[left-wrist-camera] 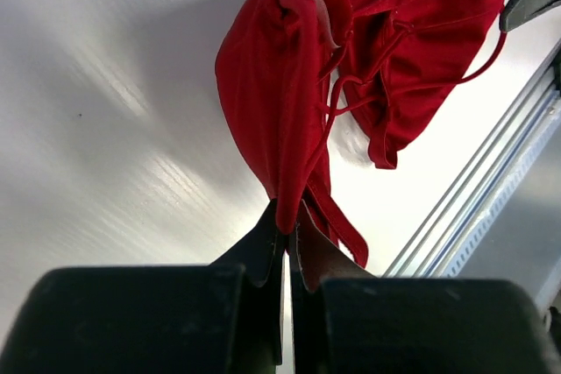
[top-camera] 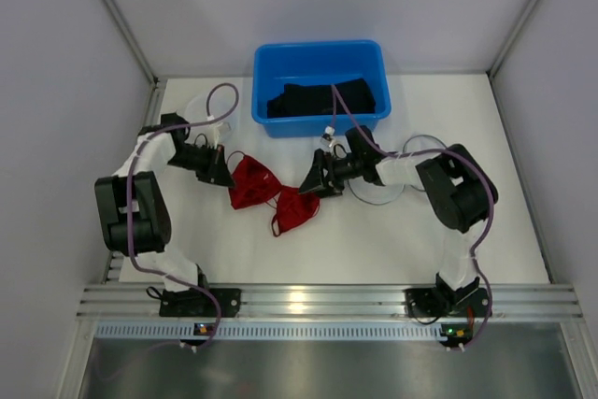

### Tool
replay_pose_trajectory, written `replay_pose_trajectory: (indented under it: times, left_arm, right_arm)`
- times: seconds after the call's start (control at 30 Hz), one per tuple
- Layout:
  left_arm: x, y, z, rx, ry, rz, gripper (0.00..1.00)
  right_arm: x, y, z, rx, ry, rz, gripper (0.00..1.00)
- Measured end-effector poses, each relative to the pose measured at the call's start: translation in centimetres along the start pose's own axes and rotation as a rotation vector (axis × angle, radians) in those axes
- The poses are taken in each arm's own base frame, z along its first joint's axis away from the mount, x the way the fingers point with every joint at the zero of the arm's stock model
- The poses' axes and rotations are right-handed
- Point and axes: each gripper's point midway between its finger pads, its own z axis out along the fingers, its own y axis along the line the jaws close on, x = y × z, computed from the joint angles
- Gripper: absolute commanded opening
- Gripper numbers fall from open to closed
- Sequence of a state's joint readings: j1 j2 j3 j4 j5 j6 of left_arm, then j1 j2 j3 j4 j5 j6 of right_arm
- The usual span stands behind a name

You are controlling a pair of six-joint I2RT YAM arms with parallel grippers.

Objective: Place the bra in the laundry bag and zip it closed
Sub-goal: Adjust the bra at the center of the board.

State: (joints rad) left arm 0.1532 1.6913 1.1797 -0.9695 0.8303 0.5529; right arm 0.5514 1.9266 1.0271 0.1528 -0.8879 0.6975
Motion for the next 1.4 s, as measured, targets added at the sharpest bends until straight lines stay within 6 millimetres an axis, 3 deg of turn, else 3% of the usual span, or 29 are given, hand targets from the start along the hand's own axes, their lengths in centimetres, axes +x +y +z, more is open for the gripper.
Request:
replay_pose_trajectory:
  times: [0.1, 0.4, 0.6, 0.77, 0.97, 1.2, 1.4]
  left_arm:
    - [-0.3, -0.9, 0.1, -0.034, 0.006, 0.050, 0.00]
    - [0.2, -4.1, 2.2, -0.142, 0.079, 0.202, 0.00]
    - [0.0, -5.5, 3.1, -0.217, 0.085, 0.298, 0.00]
    - [-0.4, -7.5, 3.6, -0.240, 0.070, 0.390, 0.00]
    - [0.9, -9.8, 5.4, -0.277, 0.128, 0.515, 0.00]
    - [4.0, -9.9, 6.9, -0.371, 0.213, 0.627, 0.00]
    - [3.2, -11.4, 6.9, -0.456, 0.165, 0.751, 0.00]
  right_arm:
    - [0.0, 0.4, 0.5, -0.057, -0.002, 0.065, 0.84]
    - [0.6, 0.7, 1.0, -0.138, 0.019, 0.231, 0.90]
    - [0.6, -0.2, 0.6, -0.106, 0.025, 0.261, 0.97]
    - [-0.5, -1.9, -0.5, -0.042, -0.021, 0.278, 0.97]
    - [-0.7, -2.4, -1.0, -0.008, -0.033, 0.288, 0.97]
    - [-1.8, -2.8, -2.0, 0.018, -0.051, 0.266, 0.96]
    - [-4.3, -3.1, -4.1, 0.054, -0.080, 0.204, 0.91]
